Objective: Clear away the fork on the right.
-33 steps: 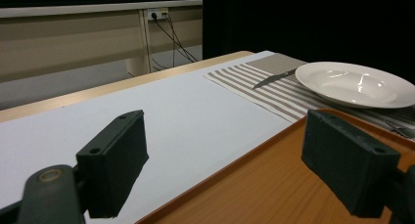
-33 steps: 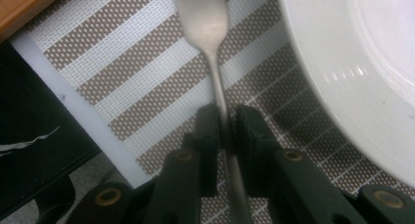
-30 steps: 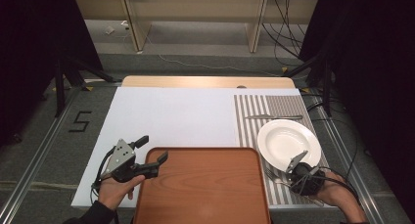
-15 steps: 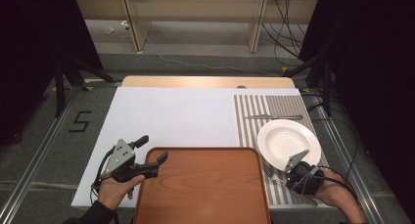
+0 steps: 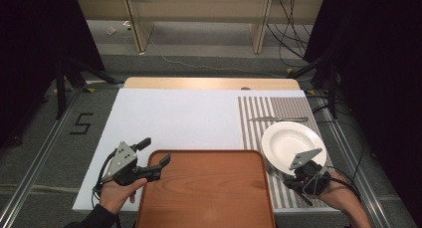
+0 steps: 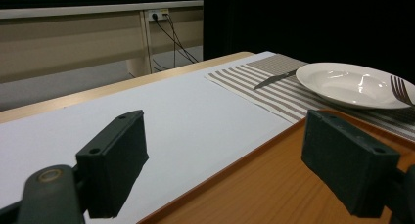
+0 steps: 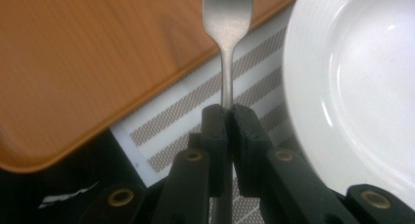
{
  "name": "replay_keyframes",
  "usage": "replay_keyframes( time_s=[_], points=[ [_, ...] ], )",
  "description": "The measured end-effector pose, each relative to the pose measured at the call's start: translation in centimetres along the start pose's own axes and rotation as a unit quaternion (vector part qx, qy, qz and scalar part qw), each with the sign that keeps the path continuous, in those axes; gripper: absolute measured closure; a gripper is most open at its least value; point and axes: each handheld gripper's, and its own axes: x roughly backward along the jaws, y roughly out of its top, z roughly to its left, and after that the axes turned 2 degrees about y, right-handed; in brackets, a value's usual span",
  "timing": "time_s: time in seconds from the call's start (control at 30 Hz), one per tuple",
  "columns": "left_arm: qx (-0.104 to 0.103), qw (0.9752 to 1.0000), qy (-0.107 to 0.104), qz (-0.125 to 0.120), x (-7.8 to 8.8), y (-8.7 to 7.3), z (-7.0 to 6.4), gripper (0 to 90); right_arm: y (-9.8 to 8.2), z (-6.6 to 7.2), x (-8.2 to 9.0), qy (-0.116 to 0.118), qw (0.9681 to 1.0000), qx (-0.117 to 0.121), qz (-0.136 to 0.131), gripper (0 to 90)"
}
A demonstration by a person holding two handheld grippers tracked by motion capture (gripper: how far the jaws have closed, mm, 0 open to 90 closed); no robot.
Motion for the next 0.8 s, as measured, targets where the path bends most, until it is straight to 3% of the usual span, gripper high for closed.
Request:
replay_keyframes(
  time_s=[0.2,0.4,0.8],
  points=[
    [0.000,1.0000,0.000,0.000,0.0,0.0,0.0,16.5,0.7,0.5,0.5,0.006,0.9995,-0.013,-0.028,84.9],
    [0.000,1.0000,0.000,0.000,0.0,0.0,0.0,16.4,1.4,1.0,0.5,0.003,0.9985,0.002,-0.055,84.9],
    [-0.001,1.0000,0.001,-0.001,0.0,0.0,0.0,16.3,2.7,2.1,0.7,0.018,0.9953,-0.005,-0.095,84.9]
  ],
)
